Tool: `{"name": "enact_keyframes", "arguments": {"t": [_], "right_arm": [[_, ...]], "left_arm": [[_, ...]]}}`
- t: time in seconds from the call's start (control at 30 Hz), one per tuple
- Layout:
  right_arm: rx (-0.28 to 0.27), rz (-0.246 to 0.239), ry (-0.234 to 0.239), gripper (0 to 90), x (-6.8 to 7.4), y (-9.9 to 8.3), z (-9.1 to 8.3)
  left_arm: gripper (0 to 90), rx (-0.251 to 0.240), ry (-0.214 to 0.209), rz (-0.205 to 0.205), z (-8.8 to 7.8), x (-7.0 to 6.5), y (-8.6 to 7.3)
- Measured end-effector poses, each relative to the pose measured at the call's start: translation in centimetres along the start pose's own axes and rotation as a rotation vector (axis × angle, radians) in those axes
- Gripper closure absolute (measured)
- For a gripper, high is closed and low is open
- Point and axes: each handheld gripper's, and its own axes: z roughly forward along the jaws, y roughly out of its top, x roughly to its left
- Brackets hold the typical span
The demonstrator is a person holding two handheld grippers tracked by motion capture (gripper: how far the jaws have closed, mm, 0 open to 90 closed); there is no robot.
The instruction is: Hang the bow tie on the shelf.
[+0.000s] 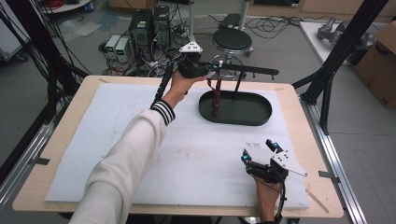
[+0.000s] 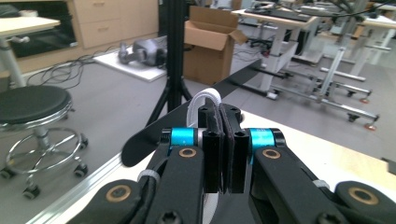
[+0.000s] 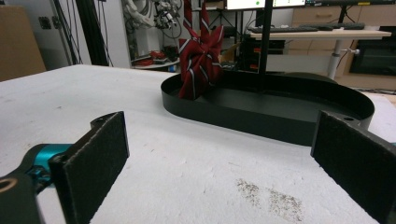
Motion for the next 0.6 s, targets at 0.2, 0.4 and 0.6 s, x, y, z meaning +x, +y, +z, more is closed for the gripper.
{"name": "enact_keyframes", "arguments": {"t": [0.2,0.4,0.6], "right_arm": [[-0.001,0.000,-0.001,3.1,0.0,0.0,0.0],[-0.001,-0.001,-0.001,3.1,0.0,0.0,0.0],[0.000,0.004,0.000,3.1,0.0,0.0,0.0]], "left_arm": [[87.6,0.012,0.034,-0.010,-0.1,0.4,-0.5],[87.5,0.027,0.074,-0.035,-0.5,1.0,-1.7],[87.0,0.047,0.103,-0.054,-1.1,1.3,-2.4]]}}
